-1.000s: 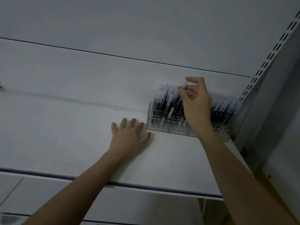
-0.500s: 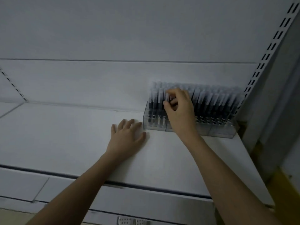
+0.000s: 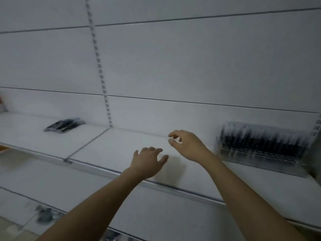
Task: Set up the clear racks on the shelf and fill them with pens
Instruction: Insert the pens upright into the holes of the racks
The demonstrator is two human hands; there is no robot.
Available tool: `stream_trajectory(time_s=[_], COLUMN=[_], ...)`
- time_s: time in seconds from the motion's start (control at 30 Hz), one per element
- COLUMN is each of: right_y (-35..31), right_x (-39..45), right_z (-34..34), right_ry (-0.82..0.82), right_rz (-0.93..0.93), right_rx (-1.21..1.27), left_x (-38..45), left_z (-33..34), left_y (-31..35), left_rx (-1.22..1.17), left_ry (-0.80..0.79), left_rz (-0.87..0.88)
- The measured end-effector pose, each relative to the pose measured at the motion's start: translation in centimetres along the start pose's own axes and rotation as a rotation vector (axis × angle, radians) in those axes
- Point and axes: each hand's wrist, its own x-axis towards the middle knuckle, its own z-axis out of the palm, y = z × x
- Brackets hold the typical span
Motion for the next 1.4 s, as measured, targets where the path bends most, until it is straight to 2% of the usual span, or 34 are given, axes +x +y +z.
stream_trajectory(time_s=[0.3,0.43,0.57,0.8,1.07,1.2,1.4], right_y=[-18.8,-24.4,-27.4,-27.4,-26.4,-25.7,-25.1], right_x=[2.7,4.9,7.7,16.6,31.7,34.6,35.4], right_z=[14.0,17.9,21.0,28.2,36.8,39.5,39.9], right_ry=[-0.238,-0.277,-0.289,-0.269,-0.119,0.041,0.066], right_rz=[-0.065,-0.098,-0.121,-0.114,0.025,0.045,0.084], right_rx=[0.029,0.031,0.039,-0.017,-0.083,-0.158,0.005], left_x=[-13.1,-15.4,-14.6,-8.2,7.2,13.7,17.5], left_z=[-6.3,-8.8,-10.1,-9.0,-7.2,-6.6,-5.2], left_y=[-23.6,-30.4,-35.1,-42.1,-47.8,-49.9,-51.9], left_rx=[-0.084,-0.129,-0.162,-0.185,-0.043,0.021,0.095], left_ry=[0.039,0.090,0.124,0.149,0.224,0.207,0.142], left_rz=[-0.313,-0.396,-0.421,-0.405,-0.327,-0.345,-0.398])
